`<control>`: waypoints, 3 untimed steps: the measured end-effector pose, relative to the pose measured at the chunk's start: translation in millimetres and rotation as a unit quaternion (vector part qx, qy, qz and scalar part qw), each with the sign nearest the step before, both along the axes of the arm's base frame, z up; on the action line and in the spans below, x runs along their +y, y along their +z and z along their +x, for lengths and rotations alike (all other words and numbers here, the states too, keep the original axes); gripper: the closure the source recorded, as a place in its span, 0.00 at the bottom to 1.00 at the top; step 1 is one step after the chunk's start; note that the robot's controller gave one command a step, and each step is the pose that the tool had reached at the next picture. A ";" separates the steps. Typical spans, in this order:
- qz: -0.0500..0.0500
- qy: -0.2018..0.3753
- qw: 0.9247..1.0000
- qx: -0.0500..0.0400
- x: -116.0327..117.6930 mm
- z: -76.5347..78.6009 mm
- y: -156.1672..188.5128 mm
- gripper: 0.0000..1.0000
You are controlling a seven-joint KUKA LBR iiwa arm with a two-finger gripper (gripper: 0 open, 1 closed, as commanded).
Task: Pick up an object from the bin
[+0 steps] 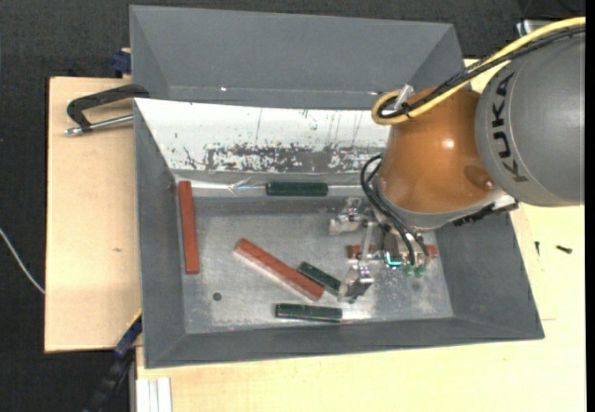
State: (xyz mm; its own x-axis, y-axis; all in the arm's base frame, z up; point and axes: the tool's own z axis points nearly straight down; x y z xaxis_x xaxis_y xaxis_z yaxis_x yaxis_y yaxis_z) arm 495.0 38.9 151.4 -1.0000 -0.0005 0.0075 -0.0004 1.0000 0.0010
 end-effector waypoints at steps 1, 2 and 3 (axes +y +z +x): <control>0.000 0.000 1.000 -0.004 -0.2 1.9 3.5 0.00; 0.000 0.058 0.998 -0.002 -13.8 0.7 -75.2 1.00; 0.000 0.058 0.998 -0.002 -13.8 0.7 -75.2 1.00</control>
Offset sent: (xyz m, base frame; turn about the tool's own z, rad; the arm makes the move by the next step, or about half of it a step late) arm -0.0005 -0.0149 -0.0798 -0.1160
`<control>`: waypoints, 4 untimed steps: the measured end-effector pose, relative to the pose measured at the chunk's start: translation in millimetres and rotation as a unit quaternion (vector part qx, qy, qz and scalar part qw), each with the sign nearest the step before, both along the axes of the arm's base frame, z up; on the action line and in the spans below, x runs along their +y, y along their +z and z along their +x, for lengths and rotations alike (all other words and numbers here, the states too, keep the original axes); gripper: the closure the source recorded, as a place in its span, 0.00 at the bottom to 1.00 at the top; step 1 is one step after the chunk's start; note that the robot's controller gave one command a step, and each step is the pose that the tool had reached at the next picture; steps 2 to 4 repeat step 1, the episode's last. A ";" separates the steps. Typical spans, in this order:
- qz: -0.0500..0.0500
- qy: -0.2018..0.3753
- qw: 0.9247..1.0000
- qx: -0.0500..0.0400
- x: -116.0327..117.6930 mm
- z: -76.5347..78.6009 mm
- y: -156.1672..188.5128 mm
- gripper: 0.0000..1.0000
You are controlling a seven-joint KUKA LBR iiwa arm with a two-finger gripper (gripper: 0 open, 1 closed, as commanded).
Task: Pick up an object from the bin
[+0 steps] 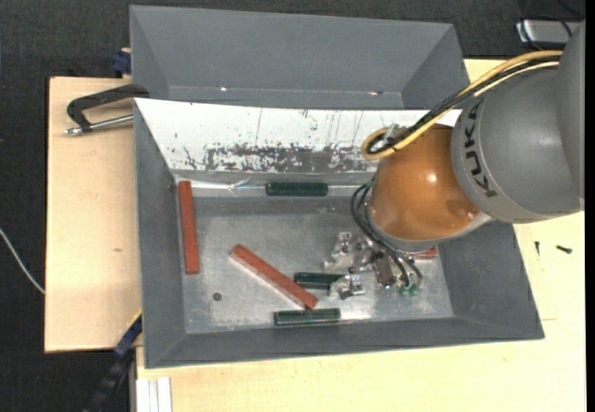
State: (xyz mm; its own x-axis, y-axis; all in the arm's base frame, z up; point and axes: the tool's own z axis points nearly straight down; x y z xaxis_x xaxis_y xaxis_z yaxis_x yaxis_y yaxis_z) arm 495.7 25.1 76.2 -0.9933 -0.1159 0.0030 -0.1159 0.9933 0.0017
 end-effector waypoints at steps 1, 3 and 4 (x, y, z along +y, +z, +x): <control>0.000 -0.003 1.000 -0.004 -3.3 7.2 142.8 1.00; 0.000 -0.003 1.000 -0.004 -3.3 7.2 142.8 1.00; 0.000 -0.003 1.000 -0.004 -3.3 7.2 142.8 1.00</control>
Offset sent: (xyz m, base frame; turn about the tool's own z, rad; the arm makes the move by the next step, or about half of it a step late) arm 0.0000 0.0000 0.0000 0.0000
